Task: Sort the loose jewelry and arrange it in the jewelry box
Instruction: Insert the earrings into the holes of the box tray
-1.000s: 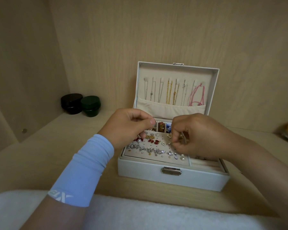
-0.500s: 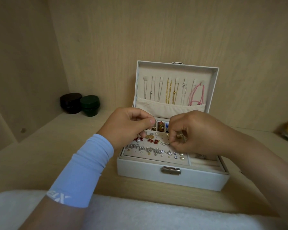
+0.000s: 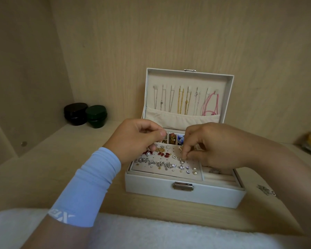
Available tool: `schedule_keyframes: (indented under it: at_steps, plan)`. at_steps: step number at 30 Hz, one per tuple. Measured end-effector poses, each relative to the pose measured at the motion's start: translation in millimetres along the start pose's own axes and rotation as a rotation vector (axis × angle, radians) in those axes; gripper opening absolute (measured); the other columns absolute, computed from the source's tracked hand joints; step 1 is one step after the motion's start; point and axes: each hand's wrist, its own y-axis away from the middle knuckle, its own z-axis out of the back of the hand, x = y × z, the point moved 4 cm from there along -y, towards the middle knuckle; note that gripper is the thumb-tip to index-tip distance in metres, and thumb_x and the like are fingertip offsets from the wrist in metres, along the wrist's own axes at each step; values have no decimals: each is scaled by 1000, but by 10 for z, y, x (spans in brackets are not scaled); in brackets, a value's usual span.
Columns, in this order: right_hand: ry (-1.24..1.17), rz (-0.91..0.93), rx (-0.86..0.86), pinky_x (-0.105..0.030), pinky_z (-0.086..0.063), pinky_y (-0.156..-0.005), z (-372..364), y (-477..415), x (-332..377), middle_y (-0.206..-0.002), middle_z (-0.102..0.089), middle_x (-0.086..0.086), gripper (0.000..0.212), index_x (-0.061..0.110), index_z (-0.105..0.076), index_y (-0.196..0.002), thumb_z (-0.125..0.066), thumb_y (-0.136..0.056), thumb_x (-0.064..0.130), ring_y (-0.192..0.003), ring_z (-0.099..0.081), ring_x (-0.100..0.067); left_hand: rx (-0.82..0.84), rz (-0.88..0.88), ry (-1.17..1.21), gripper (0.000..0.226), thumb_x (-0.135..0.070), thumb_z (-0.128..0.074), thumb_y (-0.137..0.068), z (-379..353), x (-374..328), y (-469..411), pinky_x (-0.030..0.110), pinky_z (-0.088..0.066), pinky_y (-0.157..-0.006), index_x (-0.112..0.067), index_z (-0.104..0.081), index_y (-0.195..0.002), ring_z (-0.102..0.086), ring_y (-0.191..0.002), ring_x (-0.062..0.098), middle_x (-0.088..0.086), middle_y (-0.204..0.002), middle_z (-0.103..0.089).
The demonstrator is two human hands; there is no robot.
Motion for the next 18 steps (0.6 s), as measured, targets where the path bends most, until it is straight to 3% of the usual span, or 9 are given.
schedule_keyframes:
  at_steps: [2,5,9,15,18]
  plan:
    - [-60,0,-146,-11,-35,-67,65,-20,13,-93,-61,24,13,37,-75,-98,-69,-92,27,-80,-54,11,17,12,6,6,-23,-71,-88,5,-3,3,20,-45,-58,-24,-76,-86,-62,-56,4,-4,-71,-73]
    - [-299,13,-395,-18,-47,-63,189,-68,116,-89,-69,20,19,35,-75,-103,-75,-87,25,-66,-60,-8,75,35,52,8,-23,-69,-89,30,-37,27,23,-47,-57,-20,-76,-87,-58,-53,6,-2,-68,-71]
    - [-455,60,-451,-31,-53,-63,163,-177,297,-80,-73,20,10,31,-81,-91,-79,-82,26,-63,-61,-20,145,44,86,11,-19,-65,-91,96,-73,64,23,-49,-57,-19,-75,-84,-55,-53,9,-2,-64,-68]
    - [-474,20,-567,-24,-52,-57,145,-256,348,-65,-69,18,3,30,-80,-84,-79,-82,32,-55,-60,-19,168,35,211,13,-16,-63,-93,220,-61,72,17,-46,-53,-10,-74,-96,-60,-61,10,2,-81,-71]
    - [-444,44,-565,-22,-51,-56,109,-283,399,-72,-71,14,3,32,-78,-86,-75,-86,31,-55,-59,-18,192,56,202,13,-17,-63,-93,284,-45,88,16,-47,-53,-11,-74,-98,-59,-61,9,2,-83,-72]
